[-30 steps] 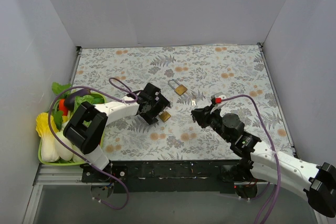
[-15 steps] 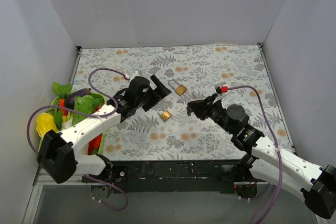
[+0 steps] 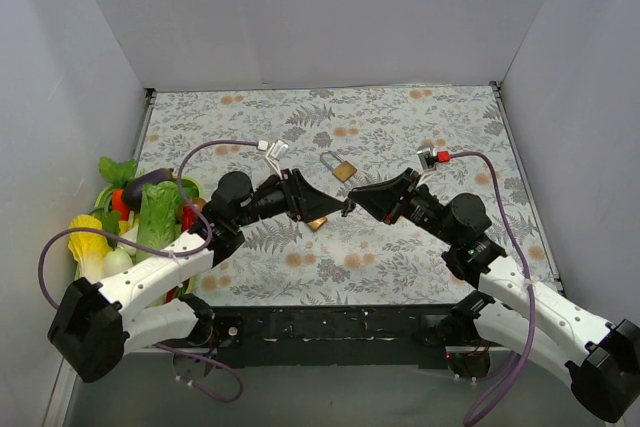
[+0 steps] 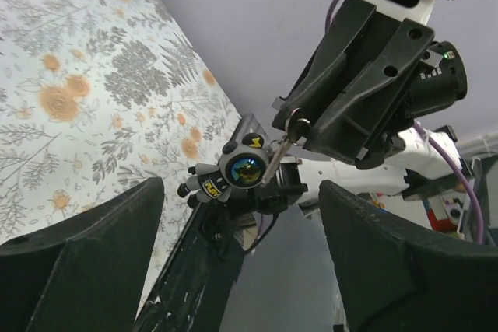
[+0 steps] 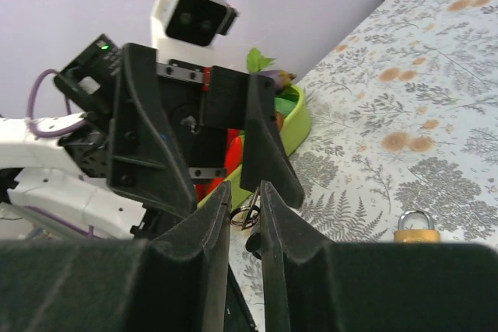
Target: Unlock with the key
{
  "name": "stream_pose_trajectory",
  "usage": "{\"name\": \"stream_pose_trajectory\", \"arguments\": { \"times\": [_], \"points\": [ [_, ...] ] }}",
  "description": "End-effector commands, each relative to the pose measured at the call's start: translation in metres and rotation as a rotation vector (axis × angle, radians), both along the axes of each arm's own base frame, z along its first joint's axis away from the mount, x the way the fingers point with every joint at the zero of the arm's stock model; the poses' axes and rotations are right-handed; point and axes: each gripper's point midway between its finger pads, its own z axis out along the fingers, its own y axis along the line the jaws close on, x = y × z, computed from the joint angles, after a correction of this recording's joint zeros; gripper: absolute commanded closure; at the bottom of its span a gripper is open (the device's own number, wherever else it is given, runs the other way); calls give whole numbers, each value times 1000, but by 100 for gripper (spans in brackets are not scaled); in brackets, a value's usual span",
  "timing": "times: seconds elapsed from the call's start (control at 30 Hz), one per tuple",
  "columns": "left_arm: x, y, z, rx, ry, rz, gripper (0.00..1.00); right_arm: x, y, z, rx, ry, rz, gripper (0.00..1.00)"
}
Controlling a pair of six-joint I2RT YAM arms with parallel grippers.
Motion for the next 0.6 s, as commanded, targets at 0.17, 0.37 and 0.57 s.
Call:
{"name": "stream_pose_trajectory", "arguments": {
  "times": [0.17,0.37,0.57],
  "points": [
    [-31,-26,40,-153,-37,-231,36,-20,1,35,112,-73,91,99],
    [-36,-29,43,-159,-27,-236,59,-19,0,30,107,-65,81,99],
    [-41,-33,44,-162,-18,-254,65,-17,2,23,98,-52,84,99]
  ]
}}
